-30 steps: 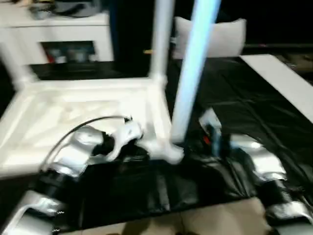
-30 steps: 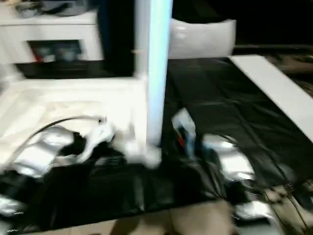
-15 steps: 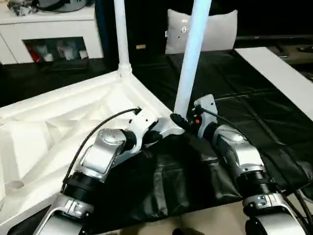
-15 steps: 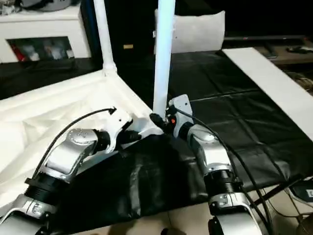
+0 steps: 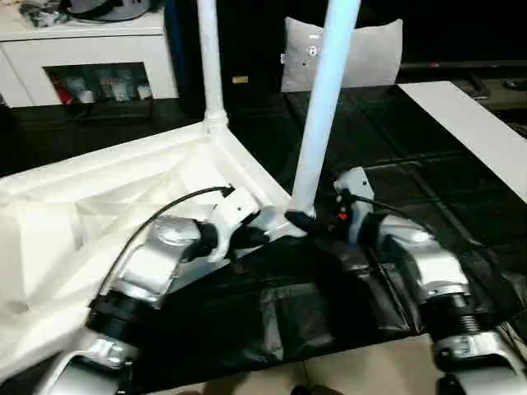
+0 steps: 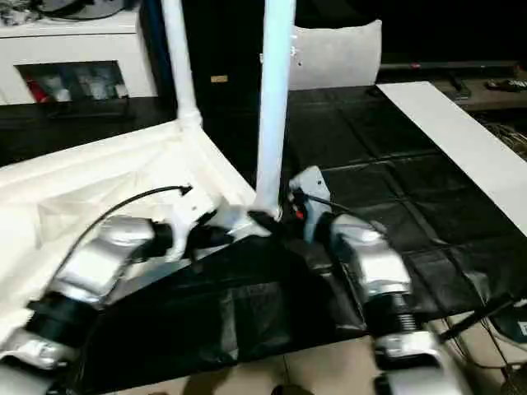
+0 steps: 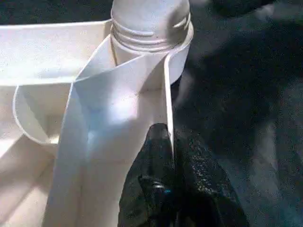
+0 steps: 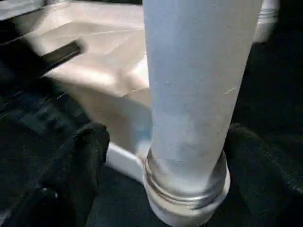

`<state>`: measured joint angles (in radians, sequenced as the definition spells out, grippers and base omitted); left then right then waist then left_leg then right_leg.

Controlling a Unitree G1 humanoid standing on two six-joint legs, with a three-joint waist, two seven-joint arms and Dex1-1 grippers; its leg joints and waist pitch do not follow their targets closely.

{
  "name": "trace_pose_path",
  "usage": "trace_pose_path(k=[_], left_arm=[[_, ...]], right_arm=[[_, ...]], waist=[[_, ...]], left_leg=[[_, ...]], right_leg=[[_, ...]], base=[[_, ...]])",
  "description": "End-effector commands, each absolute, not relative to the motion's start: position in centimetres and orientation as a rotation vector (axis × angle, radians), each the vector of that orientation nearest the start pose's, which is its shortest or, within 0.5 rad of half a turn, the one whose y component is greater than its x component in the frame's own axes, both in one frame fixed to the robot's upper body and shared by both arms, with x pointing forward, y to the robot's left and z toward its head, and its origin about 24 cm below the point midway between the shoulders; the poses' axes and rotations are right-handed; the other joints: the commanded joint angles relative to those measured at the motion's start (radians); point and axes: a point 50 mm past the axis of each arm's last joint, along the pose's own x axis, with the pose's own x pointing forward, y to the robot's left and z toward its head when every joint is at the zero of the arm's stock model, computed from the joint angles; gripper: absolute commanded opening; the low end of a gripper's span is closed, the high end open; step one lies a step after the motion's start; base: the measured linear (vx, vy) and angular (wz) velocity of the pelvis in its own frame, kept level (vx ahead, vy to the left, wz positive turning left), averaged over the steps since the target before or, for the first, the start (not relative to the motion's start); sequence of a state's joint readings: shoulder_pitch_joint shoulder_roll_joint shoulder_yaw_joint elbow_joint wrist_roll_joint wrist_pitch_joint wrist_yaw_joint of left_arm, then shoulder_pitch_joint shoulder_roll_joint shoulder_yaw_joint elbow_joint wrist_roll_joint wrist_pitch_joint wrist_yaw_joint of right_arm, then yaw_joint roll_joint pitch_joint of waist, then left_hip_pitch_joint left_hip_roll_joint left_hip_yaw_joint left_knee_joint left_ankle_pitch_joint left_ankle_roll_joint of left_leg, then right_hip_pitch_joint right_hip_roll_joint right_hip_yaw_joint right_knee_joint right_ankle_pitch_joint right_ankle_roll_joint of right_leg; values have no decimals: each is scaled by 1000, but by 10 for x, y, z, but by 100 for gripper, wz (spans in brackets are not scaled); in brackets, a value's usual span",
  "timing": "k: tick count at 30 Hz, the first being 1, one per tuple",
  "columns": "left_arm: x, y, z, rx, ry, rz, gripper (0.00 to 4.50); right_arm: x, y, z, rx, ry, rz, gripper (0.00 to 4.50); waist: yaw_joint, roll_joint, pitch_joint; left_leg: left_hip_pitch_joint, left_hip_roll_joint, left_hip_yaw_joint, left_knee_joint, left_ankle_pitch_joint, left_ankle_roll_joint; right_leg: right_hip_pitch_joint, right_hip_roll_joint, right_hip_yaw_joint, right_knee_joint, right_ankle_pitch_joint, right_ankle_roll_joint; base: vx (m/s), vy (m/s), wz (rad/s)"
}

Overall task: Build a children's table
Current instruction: Rotate leg to tighten

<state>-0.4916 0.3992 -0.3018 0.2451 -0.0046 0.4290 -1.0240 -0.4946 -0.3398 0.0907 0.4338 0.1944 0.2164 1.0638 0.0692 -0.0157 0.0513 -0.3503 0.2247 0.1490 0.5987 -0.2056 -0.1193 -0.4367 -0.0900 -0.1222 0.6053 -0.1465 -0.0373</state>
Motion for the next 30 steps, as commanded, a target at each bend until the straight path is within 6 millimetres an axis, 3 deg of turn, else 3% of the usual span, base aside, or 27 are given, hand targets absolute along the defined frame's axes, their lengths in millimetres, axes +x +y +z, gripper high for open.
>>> trace_pose_path(k=[1, 5, 11, 12, 18, 30], left_arm=[[300, 118, 75, 410, 439, -1286, 0], [295, 127, 76, 447, 463, -1420, 0], [290, 138, 72, 512, 516, -1586, 0], [289, 138, 73, 511, 518, -1605, 0], [287, 132, 75, 518, 483, -1667, 0], [288, 136, 74, 529, 489, -1672, 0]], right_arm=[[312, -149, 76, -102, 239, 1186, 447], [306, -156, 78, -147, 274, 1298, 447], [295, -156, 79, -136, 322, 1488, 447], [294, -155, 79, -130, 326, 1498, 421], [292, -148, 76, -90, 341, 1557, 369], [287, -144, 75, -25, 378, 1618, 269]], waist=[[5, -4, -71], [22, -4, -70], [37, -4, -69], [38, -4, -70], [43, -6, -71], [44, -9, -72]], left_leg=[[-7, -2, 22, -60, -112, 101], [-1, -2, 22, -62, -140, 81], [-4, -1, 22, -63, -159, 74], [-3, 0, 22, -64, -161, 69], [-4, 0, 21, -65, -165, 49], [-8, 0, 20, -64, -143, 50]], right_leg=[[83, -43, 53, -69, -264, -166], [80, -43, 53, -73, -306, -157], [81, -45, 54, -74, -341, -139], [80, -45, 54, -74, -344, -138], [81, -46, 53, -75, -362, -128], [83, -45, 52, -72, -350, -124]], base=[[0, 0, 0], [0, 0, 0], [0, 0, 0], [0, 0, 0], [0, 0, 0], [0, 0, 0]])
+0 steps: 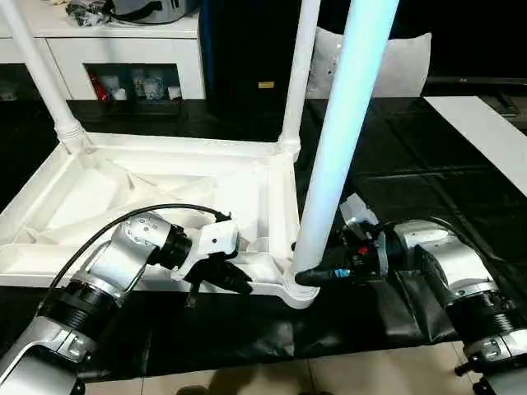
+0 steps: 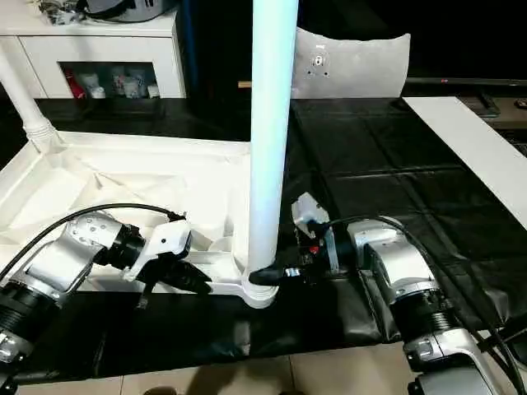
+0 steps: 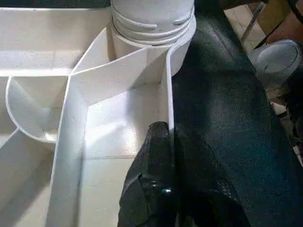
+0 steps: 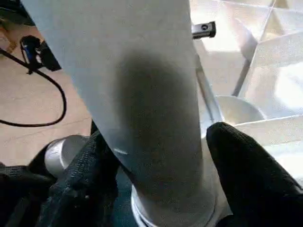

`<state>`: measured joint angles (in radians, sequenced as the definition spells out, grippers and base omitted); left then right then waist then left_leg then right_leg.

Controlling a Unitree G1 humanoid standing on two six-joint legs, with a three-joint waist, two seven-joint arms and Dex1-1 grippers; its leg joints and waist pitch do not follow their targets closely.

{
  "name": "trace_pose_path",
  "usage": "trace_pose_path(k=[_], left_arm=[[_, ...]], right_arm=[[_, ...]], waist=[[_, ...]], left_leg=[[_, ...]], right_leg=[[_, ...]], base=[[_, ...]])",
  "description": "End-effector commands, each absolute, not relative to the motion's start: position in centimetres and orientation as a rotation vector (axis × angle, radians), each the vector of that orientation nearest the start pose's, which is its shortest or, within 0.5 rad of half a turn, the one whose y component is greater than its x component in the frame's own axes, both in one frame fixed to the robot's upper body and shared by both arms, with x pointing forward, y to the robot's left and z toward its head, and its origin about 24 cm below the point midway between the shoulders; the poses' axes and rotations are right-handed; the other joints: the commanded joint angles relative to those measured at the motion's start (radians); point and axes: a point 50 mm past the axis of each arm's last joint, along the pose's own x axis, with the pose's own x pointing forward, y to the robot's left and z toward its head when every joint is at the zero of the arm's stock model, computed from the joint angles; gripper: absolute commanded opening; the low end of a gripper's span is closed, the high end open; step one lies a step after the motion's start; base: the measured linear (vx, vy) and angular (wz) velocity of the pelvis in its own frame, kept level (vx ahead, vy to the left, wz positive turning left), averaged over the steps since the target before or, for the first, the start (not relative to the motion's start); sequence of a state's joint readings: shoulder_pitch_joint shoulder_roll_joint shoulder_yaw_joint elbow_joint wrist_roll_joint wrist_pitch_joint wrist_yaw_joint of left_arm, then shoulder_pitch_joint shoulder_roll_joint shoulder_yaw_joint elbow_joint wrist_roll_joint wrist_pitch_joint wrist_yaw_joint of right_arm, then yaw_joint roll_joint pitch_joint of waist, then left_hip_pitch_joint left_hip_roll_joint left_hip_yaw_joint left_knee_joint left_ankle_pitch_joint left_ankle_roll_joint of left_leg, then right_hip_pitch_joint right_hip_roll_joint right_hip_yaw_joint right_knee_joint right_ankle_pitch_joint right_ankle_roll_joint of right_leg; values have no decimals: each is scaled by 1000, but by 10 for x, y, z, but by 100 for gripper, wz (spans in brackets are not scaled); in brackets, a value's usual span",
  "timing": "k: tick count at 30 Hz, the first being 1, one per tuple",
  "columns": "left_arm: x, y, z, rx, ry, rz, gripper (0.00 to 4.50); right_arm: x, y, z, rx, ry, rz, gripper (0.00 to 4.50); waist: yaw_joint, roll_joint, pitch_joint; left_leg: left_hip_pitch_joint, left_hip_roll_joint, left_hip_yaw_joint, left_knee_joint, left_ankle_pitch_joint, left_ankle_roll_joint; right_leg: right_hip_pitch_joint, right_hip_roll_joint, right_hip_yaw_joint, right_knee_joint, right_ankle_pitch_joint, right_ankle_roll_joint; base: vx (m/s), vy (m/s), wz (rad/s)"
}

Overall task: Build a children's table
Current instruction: Rotate leg to tighten

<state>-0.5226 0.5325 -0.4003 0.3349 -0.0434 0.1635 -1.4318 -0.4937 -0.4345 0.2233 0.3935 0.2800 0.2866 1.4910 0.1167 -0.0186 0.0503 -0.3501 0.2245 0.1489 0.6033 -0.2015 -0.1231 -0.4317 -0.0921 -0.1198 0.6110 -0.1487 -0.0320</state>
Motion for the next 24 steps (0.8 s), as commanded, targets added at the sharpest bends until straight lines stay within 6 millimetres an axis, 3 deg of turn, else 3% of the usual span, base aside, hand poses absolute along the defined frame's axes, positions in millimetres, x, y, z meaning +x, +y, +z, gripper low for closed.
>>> trace_pose_path(k=[1, 2, 7, 10, 11, 13, 16, 17, 21, 24], left_arm=[[288, 136, 74, 521, 486, -1667, 0], [288, 136, 74, 517, 484, -1665, 0], [290, 133, 74, 456, 463, -1593, 0], [295, 128, 74, 420, 451, -1474, 0], [302, 120, 77, 375, 419, -1368, 0], [308, 114, 81, 325, 394, -1275, 0], [314, 106, 84, 281, 378, -1174, 0], [318, 98, 87, 262, 364, -1074, 0], [321, 84, 88, 245, 336, -956, 0], [321, 79, 88, 242, 330, -934, 0]], right_arm=[[286, -143, 75, -15, 381, 1623, 269], [286, -143, 75, -9, 382, 1626, 247], [281, -137, 76, 61, 356, 1613, 219], [284, -128, 73, 73, 334, 1518, 216], [295, -119, 68, 54, 331, 1364, 214], [305, -112, 64, 43, 335, 1220, 214], [313, -103, 63, 45, 327, 1116, 208], [323, -95, 62, 34, 324, 993, 205], [334, -83, 63, 21, 314, 848, 204], [334, -79, 65, 34, 289, 871, 204]], waist=[[-3, -5, -71], [-3, -5, -71], [0, -1, -71], [-1, -1, -69], [-3, -2, -68], [-10, -3, -67], [-37, -4, -67], [-52, -3, -68], [-68, -5, -73], [-67, -8, -76]], left_leg=[[-8, 0, 20, -69, -148, 54], [-9, 0, 21, -69, -148, 55], [-6, 0, 21, -69, -148, 48], [-7, -1, 20, -70, -156, 36], [-5, -4, 21, -70, -168, 30], [-7, -10, 19, -69, -175, 17], [-17, -15, 15, -68, -177, 3], [-15, -16, 16, -67, -178, 9], [-16, -18, 17, -63, -153, 31], [-18, -16, 20, -62, -130, 53]], right_leg=[[77, -43, 49, -78, -350, -130], [77, -43, 49, -78, -354, -128], [76, -43, 50, -80, -359, -121], [76, -44, 49, -83, -382, -110], [75, -43, 46, -89, -413, -98], [75, -43, 39, -97, -467, -72], [79, -41, 31, -101, -504, -41], [74, -39, 32, -102, -488, -47], [76, -36, 34, -99, -432, -70], [77, -36, 38, -91, -379, -88]], base=[[0, 0, 0], [0, 0, 0], [0, 0, 0], [0, 0, 0], [0, 0, 0], [0, 0, 0], [0, 0, 0], [0, 0, 0], [0, 0, 0], [0, 0, 0]])
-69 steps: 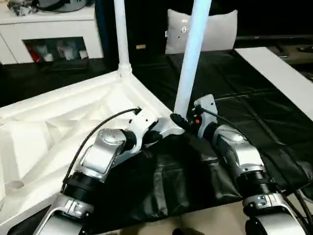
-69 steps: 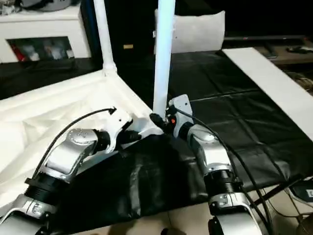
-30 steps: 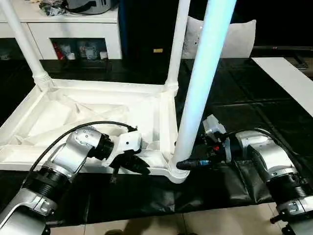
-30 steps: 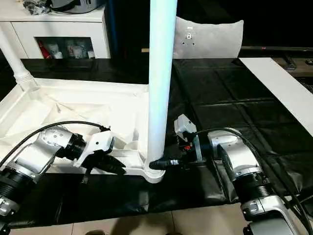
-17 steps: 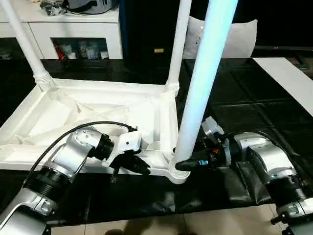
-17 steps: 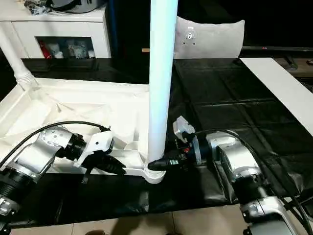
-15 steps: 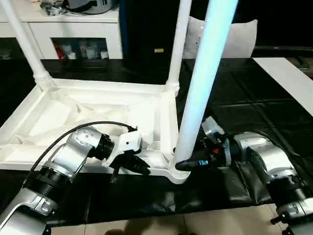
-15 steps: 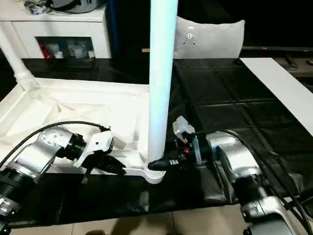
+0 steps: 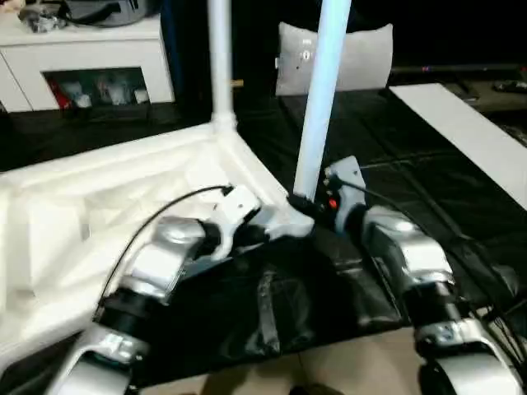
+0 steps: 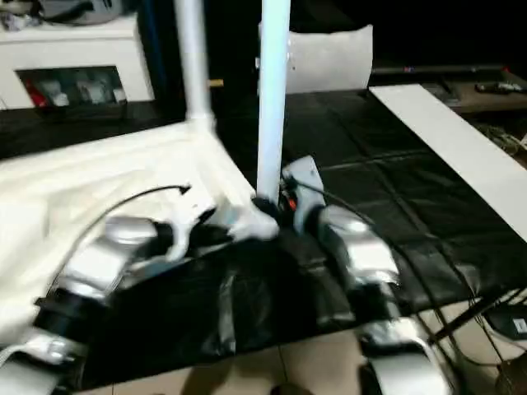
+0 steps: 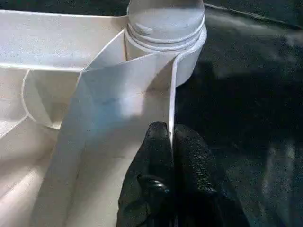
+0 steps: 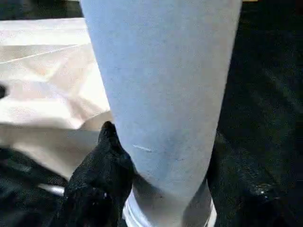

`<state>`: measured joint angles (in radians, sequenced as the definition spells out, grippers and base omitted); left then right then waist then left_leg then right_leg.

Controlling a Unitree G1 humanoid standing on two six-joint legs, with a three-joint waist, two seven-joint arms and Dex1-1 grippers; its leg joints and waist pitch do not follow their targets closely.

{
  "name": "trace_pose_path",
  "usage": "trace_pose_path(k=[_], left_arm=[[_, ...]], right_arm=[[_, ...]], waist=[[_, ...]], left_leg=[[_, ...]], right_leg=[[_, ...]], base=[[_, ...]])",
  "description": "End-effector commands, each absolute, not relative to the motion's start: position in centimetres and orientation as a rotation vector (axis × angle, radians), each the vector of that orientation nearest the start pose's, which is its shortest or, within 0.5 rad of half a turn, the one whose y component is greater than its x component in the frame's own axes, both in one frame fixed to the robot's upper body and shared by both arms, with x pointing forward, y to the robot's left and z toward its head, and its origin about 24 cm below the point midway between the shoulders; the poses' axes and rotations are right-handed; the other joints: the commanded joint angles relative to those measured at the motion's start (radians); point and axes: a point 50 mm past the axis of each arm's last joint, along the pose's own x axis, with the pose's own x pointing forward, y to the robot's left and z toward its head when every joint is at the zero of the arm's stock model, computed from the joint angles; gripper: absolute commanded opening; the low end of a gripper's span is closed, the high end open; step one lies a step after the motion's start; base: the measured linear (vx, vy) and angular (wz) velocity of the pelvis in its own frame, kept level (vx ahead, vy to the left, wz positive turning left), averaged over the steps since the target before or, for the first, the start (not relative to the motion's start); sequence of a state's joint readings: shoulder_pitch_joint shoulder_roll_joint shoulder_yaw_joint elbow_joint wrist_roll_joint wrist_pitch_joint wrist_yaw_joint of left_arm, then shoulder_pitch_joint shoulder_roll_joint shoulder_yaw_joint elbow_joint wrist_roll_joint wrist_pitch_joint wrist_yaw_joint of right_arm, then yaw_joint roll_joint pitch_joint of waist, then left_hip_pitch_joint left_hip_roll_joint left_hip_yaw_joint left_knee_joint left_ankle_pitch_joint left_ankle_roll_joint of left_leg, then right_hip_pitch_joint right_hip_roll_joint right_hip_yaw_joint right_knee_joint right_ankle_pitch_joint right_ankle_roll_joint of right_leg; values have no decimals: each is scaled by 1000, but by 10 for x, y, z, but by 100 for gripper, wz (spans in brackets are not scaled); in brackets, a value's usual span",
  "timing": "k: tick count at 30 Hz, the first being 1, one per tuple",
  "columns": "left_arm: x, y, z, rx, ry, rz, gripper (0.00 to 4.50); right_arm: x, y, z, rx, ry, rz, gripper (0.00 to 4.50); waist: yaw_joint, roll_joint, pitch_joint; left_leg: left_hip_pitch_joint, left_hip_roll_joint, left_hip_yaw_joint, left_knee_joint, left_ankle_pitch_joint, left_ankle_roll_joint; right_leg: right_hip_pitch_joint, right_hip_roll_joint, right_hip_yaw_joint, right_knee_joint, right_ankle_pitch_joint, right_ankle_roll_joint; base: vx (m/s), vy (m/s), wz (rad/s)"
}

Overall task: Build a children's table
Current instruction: Rotate leg to tighten

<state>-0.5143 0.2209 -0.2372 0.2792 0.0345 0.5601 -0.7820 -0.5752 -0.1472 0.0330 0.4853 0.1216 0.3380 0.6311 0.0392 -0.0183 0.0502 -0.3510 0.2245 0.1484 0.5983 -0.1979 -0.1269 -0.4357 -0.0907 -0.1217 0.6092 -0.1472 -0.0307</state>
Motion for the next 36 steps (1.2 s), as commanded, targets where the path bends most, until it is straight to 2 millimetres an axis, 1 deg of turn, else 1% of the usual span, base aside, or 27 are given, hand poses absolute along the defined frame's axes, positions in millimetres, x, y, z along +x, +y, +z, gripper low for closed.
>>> trace_pose_path(k=[1, 2, 3, 5, 6, 7, 8, 10, 11, 14, 17, 18, 19, 20, 21, 22, 24, 25, 26, 27, 28, 29, 31, 32, 33, 34, 36], left_arm=[[321, 78, 89, 240, 327, -932, 0], [321, 77, 89, 238, 326, -931, 0], [321, 77, 89, 238, 327, -930, 0], [320, 79, 90, 256, 333, -936, 0], [320, 79, 90, 256, 333, -936, 0], [320, 81, 90, 265, 332, -935, 0], [320, 84, 89, 274, 333, -942, 0], [320, 86, 89, 283, 331, -952, 0], [319, 88, 89, 286, 329, -973, 0], [317, 93, 87, 306, 325, -1041, 0], [313, 102, 82, 363, 341, -1154, 0], [313, 102, 82, 363, 341, -1154, 0], [310, 108, 80, 384, 363, -1209, 0], [309, 111, 80, 397, 365, -1231, 0], [309, 111, 79, 401, 366, -1238, 0], [305, 116, 79, 413, 382, -1297, 0], [299, 122, 78, 438, 398, -1399, 0], [297, 126, 78, 455, 410, -1471, 0], [296, 128, 78, 463, 415, -1493, 0], [296, 129, 78, 473, 426, -1508, 0], [295, 131, 77, 483, 440, -1525, 0], [294, 134, 77, 497, 459, -1562, 0], [292, 136, 77, 502, 473, -1599, 0], [292, 136, 77, 506, 475, -1611, 0], [292, 136, 77, 510, 476, -1619, 0], [291, 136, 78, 516, 477, -1630, 0], [291, 137, 78, 527, 482, -1667, 0]], right_arm=[[334, -79, 66, 23, 276, 875, 236], [334, -80, 66, 19, 265, 868, 255], [334, -80, 66, 22, 266, 866, 268], [334, -82, 67, 28, 255, 863, 277], [334, -82, 67, 28, 255, 863, 290], [334, -83, 67, 32, 250, 862, 312], [334, -86, 69, 46, 234, 872, 316], [334, -89, 70, 53, 230, 872, 321], [333, -94, 71, 49, 225, 883, 347], [332, -105, 74, 31, 213, 927, 368], [324, -118, 77, -61, 194, 1055, 392], [324, -118, 77, -61, 194, 1055, 402], [318, -124, 78, -76, 197, 1132, 411], [317, -126, 79, -75, 197, 1157, 416], [316, -127, 80, -74, 197, 1166, 416], [311, -132, 81, -98, 198, 1224, 416], [305, -139, 81, -137, 214, 1308, 416], [301, -145, 80, -154, 236, 1366, 416], [300, -147, 79, -158, 243, 1386, 416], [298, -148, 79, -159, 249, 1405, 416], [297, -149, 79, -150, 261, 1429, 416], [294, -150, 79, -134, 281, 1473, 389], [291, -149, 79, -113, 301, 1507, 381], [290, -149, 79, -106, 309, 1521, 381], [290, -149, 79, -103, 315, 1529, 377], [289, -148, 78, -101, 323, 1537, 363], [289, -147, 76, -100, 347, 1562, 341]], waist=[[14, -7, -78], [17, -6, -80], [18, -6, -80], [17, -4, -78], [17, -4, -78], [17, -4, -78], [16, -2, -77], [16, -3, -75], [15, -3, -75], [17, -3, -75], [23, -2, -74], [24, -2, -73], [26, 1, -73], [30, 1, -72], [31, 3, -72], [31, 2, -72], [43, 5, -70], [44, -1, -70], [54, 3, -69], [55, 3, -69], [57, 1, -69], [64, 2, -70], [69, 2, -69], [73, 1, -69], [73, 1, -68], [74, -2, -69], [75, -3, -70]], left_leg=[[-18, -14, 20, -57, -108, 67], [-21, -12, 19, -57, -80, 75], [-20, -10, 19, -57, -62, 81], [-19, -9, 20, -58, -66, 86], [-17, -9, 20, -58, -77, 86], [-17, -9, 20, -58, -79, 86], [-16, -10, 21, -58, -91, 85], [-15, -9, 21, -60, -108, 84], [-15, -10, 21, -59, -110, 82], [-14, -8, 21, -60, -119, 83], [-14, -9, 20, -59, -129, 88], [-13, -8, 22, -59, -134, 89], [-12, -7, 22, -59, -134, 87], [-12, -8, 22, -60, -141, 88], [-11, -7, 21, -60, -145, 88], [-11, -6, 21, -61, -148, 87], [-6, -2, 20, -63, -165, 87], [-7, -2, 20, -63, -170, 88], [-1, 0, 22, -63, -175, 83], [0, 1, 22, -64, -177, 80], [0, 1, 22, -64, -178, 82], [-1, 1, 22, -65, -182, 79], [-2, 4, 21, -65, -179, 73], [1, 4, 21, -66, -181, 69], [-1, 4, 21, -67, -183, 66], [-2, 3, 21, -66, -181, 63], [-5, 0, 21, -65, -178, 58]], right_leg=[[83, -38, 43, -82, -330, -106], [86, -37, 46, -73, -270, -125], [86, -36, 47, -67, -223, -146], [86, -38, 48, -64, -194, -169], [87, -39, 49, -66, -201, -171], [88, -39, 49, -65, -201, -172], [87, -39, 50, -68, -216, -171], [87, -40, 49, -71, -240, -163], [87, -40, 49, -72, -245, -161], [88, -40, 50, -73, -255, -155], [88, -41, 49, -75, -261, -156], [86, -40, 50, -75, -267, -155], [85, -41, 51, -74, -267, -156], [87, -40, 50, -77, -277, -151], [85, -40, 51, -76, -276, -154], [85, -40, 50, -77, -280, -155], [82, -41, 51, -78, -296, -153], [83, -41, 50, -78, -304, -151], [77, -42, 53, -77, -304, -161], [77, -41, 53, -75, -299, -165], [78, -41, 53, -76, -299, -166], [80, -42, 53, -75, -309, -162], [79, -44, 54, -74, -309, -162], [79, -44, 54, -73, -317, -162], [79, -45, 54, -75, -322, -161], [81, -45, 54, -75, -323, -158], [83, -46, 53, -77, -350, -140]], base=[[0, 0, 0], [0, 0, 0], [0, 0, 0], [0, 0, 0], [0, 0, 0], [0, 0, 0], [0, 0, 0], [0, 0, 0], [0, 0, 0], [0, 0, 0], [0, 0, 0], [0, 0, 0], [0, 0, 0], [0, 0, 0], [0, 0, 0], [0, 0, 0], [0, 0, 0], [0, 0, 0], [0, 0, 0], [0, 0, 0], [0, 0, 0], [0, 0, 0], [0, 0, 0], [0, 0, 0], [0, 0, 0], [0, 0, 0], [0, 0, 0]])
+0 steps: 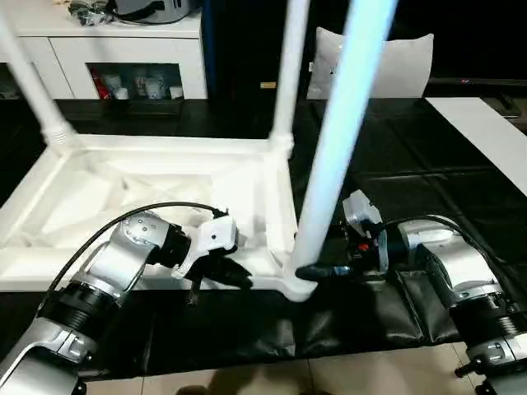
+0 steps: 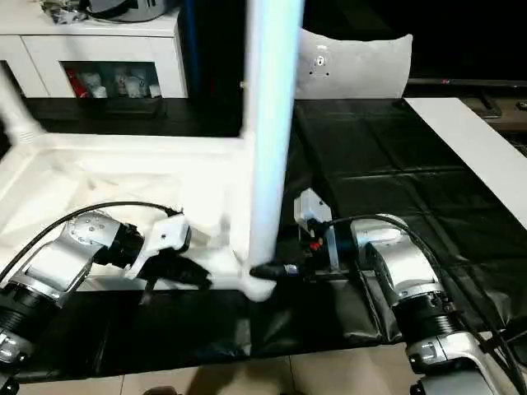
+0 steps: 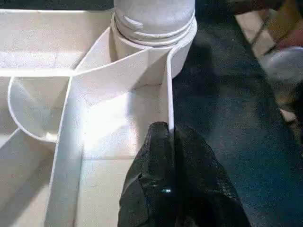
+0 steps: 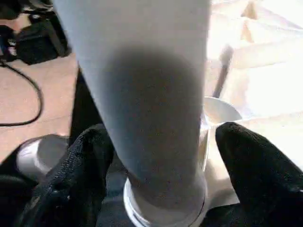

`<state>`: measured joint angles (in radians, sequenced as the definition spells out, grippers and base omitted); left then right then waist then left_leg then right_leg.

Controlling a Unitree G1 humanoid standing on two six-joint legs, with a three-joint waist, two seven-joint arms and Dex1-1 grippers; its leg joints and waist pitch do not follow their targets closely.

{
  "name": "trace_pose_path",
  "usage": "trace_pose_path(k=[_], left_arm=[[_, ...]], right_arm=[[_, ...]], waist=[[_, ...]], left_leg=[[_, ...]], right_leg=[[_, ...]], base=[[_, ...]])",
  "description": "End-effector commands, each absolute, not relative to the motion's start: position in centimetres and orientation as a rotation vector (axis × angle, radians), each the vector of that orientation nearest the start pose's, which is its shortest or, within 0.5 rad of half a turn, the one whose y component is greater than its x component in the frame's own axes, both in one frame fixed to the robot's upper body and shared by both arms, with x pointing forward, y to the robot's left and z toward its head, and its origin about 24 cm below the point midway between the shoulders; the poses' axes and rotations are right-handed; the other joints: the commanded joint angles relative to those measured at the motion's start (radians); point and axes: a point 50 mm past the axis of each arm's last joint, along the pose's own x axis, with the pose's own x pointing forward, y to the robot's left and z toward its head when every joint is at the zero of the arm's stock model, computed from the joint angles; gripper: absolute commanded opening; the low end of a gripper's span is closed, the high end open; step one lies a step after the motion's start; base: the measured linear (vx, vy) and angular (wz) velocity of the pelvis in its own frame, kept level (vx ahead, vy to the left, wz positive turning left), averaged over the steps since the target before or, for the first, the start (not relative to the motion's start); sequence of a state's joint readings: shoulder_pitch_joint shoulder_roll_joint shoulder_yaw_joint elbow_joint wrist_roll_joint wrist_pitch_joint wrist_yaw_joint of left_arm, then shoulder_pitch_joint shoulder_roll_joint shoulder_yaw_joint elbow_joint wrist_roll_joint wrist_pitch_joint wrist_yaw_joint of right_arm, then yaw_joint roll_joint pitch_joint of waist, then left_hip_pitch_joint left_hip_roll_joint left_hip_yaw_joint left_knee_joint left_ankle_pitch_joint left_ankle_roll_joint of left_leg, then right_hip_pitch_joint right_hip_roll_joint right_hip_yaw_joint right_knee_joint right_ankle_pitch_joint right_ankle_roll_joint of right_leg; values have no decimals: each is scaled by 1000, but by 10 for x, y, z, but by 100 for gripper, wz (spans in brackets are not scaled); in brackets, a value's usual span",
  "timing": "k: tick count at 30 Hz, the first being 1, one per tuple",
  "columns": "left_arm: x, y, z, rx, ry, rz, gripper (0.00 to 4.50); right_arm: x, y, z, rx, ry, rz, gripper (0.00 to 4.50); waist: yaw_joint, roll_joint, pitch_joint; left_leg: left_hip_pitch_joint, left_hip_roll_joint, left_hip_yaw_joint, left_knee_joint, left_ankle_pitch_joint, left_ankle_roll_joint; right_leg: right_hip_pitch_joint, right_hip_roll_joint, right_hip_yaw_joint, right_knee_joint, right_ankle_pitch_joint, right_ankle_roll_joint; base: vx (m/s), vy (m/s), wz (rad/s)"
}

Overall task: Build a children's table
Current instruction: Rotate leg to tighten

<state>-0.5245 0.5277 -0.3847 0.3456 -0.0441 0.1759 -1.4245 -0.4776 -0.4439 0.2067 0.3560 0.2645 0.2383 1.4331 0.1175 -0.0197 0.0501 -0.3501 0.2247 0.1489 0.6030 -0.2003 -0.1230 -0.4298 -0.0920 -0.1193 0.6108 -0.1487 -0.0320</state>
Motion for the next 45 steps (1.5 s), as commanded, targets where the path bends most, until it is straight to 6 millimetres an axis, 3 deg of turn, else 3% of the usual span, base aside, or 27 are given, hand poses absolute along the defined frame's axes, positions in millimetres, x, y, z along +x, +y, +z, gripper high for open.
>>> trace_pose_path(k=[1, 8, 14, 22, 26, 28, 29, 34, 37, 38, 41, 43, 45], left_arm=[[291, 137, 78, 527, 483, -1668, 0], [293, 137, 79, 536, 475, -1680, 0], [295, 138, 78, 526, 466, -1662, 0], [301, 128, 79, 421, 427, -1517, 0], [309, 110, 83, 321, 376, -1326, 0], [311, 103, 85, 294, 370, -1278, 0], [314, 96, 85, 277, 364, -1225, 0], [327, 71, 90, 240, 312, -1025, 0], [331, 60, 93, 216, 281, -949, 0], [330, 57, 94, 208, 276, -945, 0], [328, 56, 95, 239, 278, -961, 0], [328, 60, 93, 259, 287, -959, 0], [327, 64, 92, 272, 296, -962, 0]], right_arm=[[289, -147, 76, -100, 347, 1563, 338], [287, -145, 73, -98, 377, 1606, 287], [283, -142, 73, -67, 379, 1626, 215], [282, -131, 73, 50, 353, 1548, 202], [303, -110, 63, 52, 328, 1244, 201], [310, -103, 62, 74, 323, 1156, 199], [316, -97, 61, 81, 323, 1081, 199], [333, -80, 54, 109, 350, 812, 199], [338, -76, 54, 112, 326, 738, 199], [339, -76, 55, 121, 308, 731, 254], [341, -80, 59, 148, 269, 712, 270], [342, -84, 61, 144, 252, 708, 311], [342, -89, 63, 146, 238, 710, 320]], waist=[[-4, -4, -69], [-3, -3, -70], [-1, -3, -71], [2, -3, -69], [-15, -4, -67], [-39, -8, -69], [-46, -6, -71], [-69, -7, -74], [-62, -6, -79], [-60, -10, -80], [-56, -6, -81], [-56, -5, -79], [-57, -3, -78]], left_leg=[[-6, 0, 21, -70, -173, 54], [-7, 0, 20, -70, -163, 51], [-7, 1, 20, -69, -160, 48], [-5, -3, 20, -70, -166, 37], [-9, -10, 17, -69, -178, 9], [-19, -16, 13, -67, -176, 2], [-16, -16, 15, -65, -174, 12], [-18, -16, 18, -63, -134, 32], [-17, -15, 19, -62, -106, 44], [-20, -13, 20, -63, -88, 55], [-19, -9, 19, -62, -63, 76], [-17, -9, 20, -63, -69, 81], [-16, -9, 21, -64, -92, 80]], right_leg=[[77, -45, 51, -80, -355, -134], [75, -43, 49, -80, -363, -122], [76, -43, 49, -79, -356, -125], [75, -44, 46, -86, -400, -106], [75, -45, 37, -95, -480, -65], [81, -44, 29, -100, -510, -38], [78, -42, 32, -101, -493, -39], [74, -37, 37, -93, -408, -81], [77, -37, 39, -86, -350, -102], [78, -37, 42, -79, -299, -114], [80, -38, 46, -66, -198, -158], [80, -39, 47, -66, -185, -171], [82, -39, 47, -70, -207, -170]], base=[[0, 0, 0], [0, 0, 0], [0, 0, 0], [0, 0, 0], [0, 0, 0], [0, 0, 0], [0, 0, 0], [0, 0, 0], [0, 0, 0], [0, 0, 0], [0, 0, 0], [0, 0, 0], [0, 0, 0]])
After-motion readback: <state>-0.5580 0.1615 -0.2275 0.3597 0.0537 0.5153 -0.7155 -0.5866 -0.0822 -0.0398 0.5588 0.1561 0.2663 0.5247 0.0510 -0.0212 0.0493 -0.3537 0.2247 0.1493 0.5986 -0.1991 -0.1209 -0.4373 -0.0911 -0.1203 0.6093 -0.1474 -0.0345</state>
